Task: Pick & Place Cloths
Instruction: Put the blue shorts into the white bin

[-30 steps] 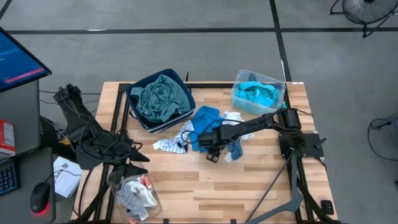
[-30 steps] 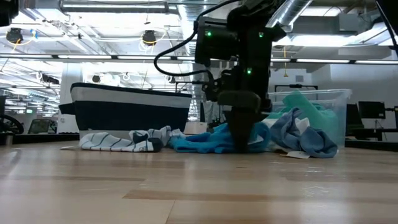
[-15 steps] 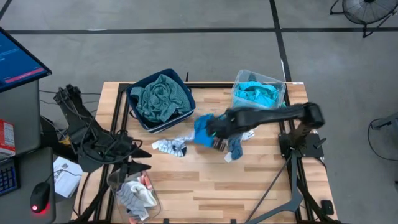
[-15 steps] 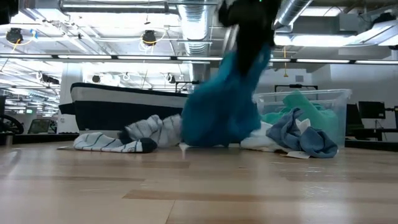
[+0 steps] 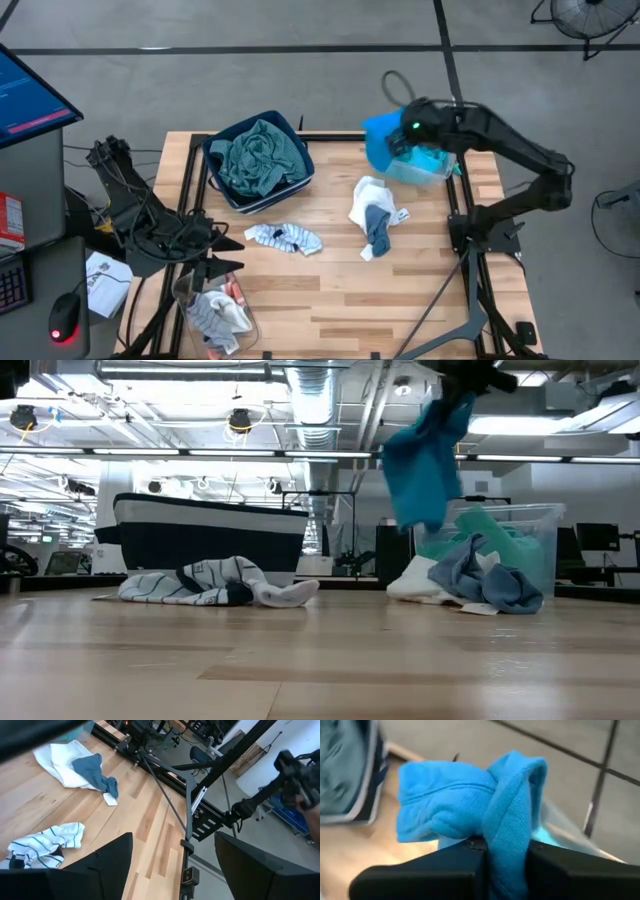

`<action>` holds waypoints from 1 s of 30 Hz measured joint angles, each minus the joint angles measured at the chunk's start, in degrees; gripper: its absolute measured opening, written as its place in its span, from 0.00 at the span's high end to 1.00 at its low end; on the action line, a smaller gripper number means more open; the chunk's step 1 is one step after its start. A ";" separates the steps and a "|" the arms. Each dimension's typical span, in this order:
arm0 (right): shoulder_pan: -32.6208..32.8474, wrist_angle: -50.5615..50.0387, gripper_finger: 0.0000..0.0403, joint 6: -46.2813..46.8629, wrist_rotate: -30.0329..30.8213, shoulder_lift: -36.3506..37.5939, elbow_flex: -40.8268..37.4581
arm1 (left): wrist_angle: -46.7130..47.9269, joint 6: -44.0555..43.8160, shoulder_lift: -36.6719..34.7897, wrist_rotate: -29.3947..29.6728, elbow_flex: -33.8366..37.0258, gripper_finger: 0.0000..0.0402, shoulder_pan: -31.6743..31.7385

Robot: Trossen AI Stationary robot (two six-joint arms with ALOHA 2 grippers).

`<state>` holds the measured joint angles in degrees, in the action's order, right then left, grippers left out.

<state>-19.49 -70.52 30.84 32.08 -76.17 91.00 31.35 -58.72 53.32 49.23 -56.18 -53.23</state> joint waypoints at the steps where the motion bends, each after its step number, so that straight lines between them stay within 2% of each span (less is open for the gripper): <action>1: -1.25 0.00 0.93 -0.17 0.53 0.85 0.00 | 0.04 0.00 0.00 0.00 0.00 0.34 0.00; 10: -7.50 -1.85 0.93 3.11 8.53 5.36 0.00 | 0.08 0.36 0.00 0.02 0.00 0.34 0.00; 17: -9.06 -9.61 0.93 5.88 9.66 1.18 0.01 | 0.08 1.97 0.00 0.45 0.00 0.34 0.00; 20: -9.95 -12.83 0.93 6.50 7.65 -2.47 -0.09 | 0.09 1.96 0.00 0.46 0.00 0.34 0.00; 30: -16.63 -12.42 0.93 -0.97 -6.25 -14.03 -0.33 | 0.09 1.95 0.00 0.45 0.00 0.34 -0.01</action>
<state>-36.12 -82.94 29.87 25.82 -90.20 90.67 31.44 -56.77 53.32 49.68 -56.18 -53.25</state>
